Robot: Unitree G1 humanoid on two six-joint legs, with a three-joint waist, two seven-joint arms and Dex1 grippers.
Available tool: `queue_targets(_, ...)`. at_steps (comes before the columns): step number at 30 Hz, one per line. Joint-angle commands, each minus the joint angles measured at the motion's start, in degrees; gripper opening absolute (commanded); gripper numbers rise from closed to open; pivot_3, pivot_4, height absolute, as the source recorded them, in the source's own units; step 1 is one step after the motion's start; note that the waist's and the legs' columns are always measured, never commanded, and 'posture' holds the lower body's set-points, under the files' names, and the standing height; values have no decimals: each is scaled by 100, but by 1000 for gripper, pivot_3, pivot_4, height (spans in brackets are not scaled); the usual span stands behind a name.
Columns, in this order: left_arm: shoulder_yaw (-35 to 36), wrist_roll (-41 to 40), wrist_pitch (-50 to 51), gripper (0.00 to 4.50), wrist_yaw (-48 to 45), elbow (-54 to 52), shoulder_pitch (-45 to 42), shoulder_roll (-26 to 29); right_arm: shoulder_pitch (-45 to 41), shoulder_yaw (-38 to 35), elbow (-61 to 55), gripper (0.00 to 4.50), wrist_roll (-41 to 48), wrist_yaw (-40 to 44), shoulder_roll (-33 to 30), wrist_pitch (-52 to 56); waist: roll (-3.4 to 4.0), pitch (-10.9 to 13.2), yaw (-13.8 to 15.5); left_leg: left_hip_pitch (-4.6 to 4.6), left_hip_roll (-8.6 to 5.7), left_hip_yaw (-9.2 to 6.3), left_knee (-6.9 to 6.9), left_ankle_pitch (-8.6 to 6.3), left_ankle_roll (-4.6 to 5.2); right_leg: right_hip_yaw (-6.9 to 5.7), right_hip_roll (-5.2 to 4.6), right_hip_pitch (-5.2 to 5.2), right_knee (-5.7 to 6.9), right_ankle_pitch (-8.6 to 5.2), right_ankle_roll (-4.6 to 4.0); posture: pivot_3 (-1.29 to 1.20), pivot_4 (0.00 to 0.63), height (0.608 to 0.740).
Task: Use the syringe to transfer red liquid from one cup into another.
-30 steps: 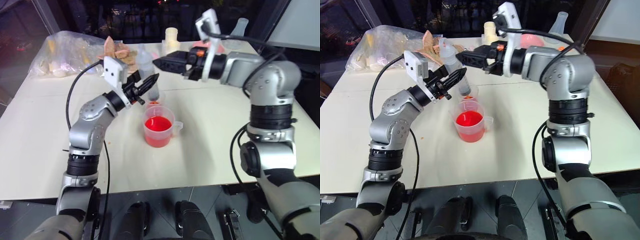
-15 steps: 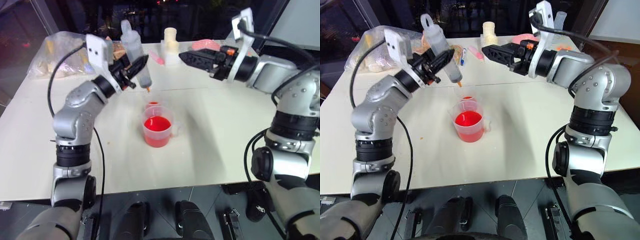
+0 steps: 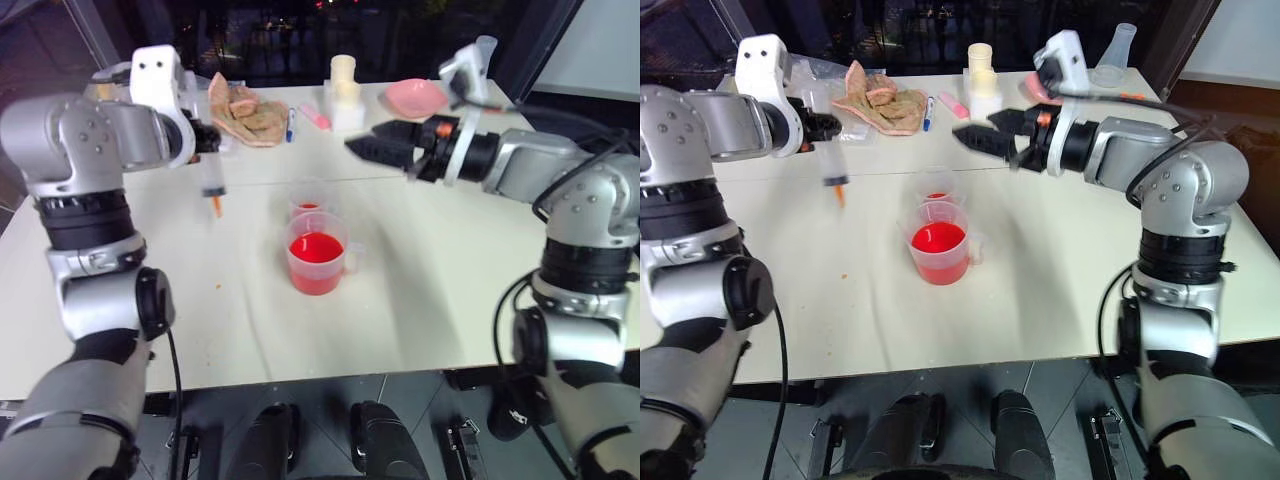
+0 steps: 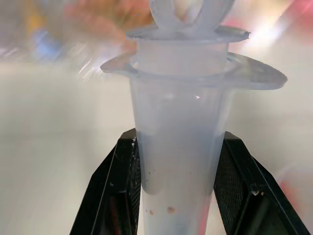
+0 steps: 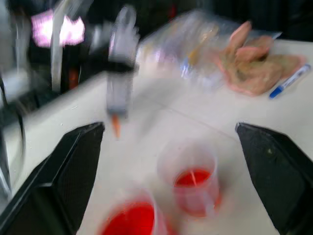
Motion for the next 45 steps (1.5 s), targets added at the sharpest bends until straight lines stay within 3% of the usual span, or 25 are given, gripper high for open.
queue_targets(1, -467, -251, 122, 1493, 138, 365, 64, 295, 275, 807, -686, 4451, -446, 1151, -735, -892, 0, 0, 3, 0, 1, 0, -2, 1, -3, 0, 0, -1, -1, 0, 0, 0, 150, 740)
queue_targets(9, -644, -1753, 122, 1493, 1330, 1438, 228, 368, 390, 1500, -688, 4451, -1103, 2403, -1385, -2033, -2, 1, 8, 0, 4, -2, 3, 3, -7, 1, -1, 0, -3, 0, 0, 0, 150, 740)
queue_targets(17, -418, -3778, 122, 1493, 3358, 1645, 771, 357, 220, 1653, -479, 4451, -1498, 2688, -1271, -2446, -4, 2, 15, 0, 3, -3, 3, 13, -25, 3, -6, 0, -4, 0, 0, 0, 150, 740)
queue_targets(19, -295, -4237, 122, 2462, 3988, 1551, 1032, 305, 186, 1669, -436, 4500, -1559, 2716, -1216, -2474, -4, 2, 5, 0, 3, -3, 3, 13, -25, 4, -6, -1, -2, 0, 0, 0, 150, 740)
queue_targets(25, 82, -5196, 122, 4332, 5385, 1357, 1478, 178, 206, 1661, -392, 4500, -1671, 2779, -1125, -2510, -5, 1, 37, 0, 2, -4, 9, 16, -30, 5, -7, 1, 1, 0, -1, 0, 150, 740)
queue_targets(26, 151, -5325, 122, 4445, 5550, 1273, 1517, 165, 212, 1653, -383, 4500, -1685, 2787, -1113, -2512, -5, 1, 44, -1, 2, -4, 10, 16, -30, 4, -7, 1, 1, 0, -1, 0, 150, 740)
queue_targets(32, 454, -6049, -119, 4445, 5554, 80, 1799, 265, 141, 1705, -186, 4500, -1794, 2920, -1018, -2656, -6, 0, 33, -1, 1, -4, 13, 17, -33, 5, -8, 3, 1, 0, -1, 0, 150, 740)
queue_targets(37, 1022, -6238, -1271, 4445, 4479, -1736, 2544, 145, -6, 1776, 122, 4500, -1963, 3170, -942, -2920, -5, 0, 4, 1, 3, -1, 9, 21, -40, 6, -5, 2, 2, 0, -2, 0, 150, 740)
queue_targets(40, 1055, -6838, -1458, 4445, 4078, -2079, 3132, 517, -71, 1804, 254, 4500, -2030, 3318, -918, -3022, -5, 0, 3, 3, 4, -1, 10, 23, -41, 6, -5, 4, 2, 0, -3, 0, 150, 740)
queue_targets(45, 843, -7174, -1710, 4445, 3606, -2746, 4096, 1472, -72, 1810, 404, 4500, -2134, 3526, -907, -3191, -5, 0, 21, 7, 4, -1, 8, 22, -41, 7, -3, 7, 0, -1, -5, 0, 150, 740)
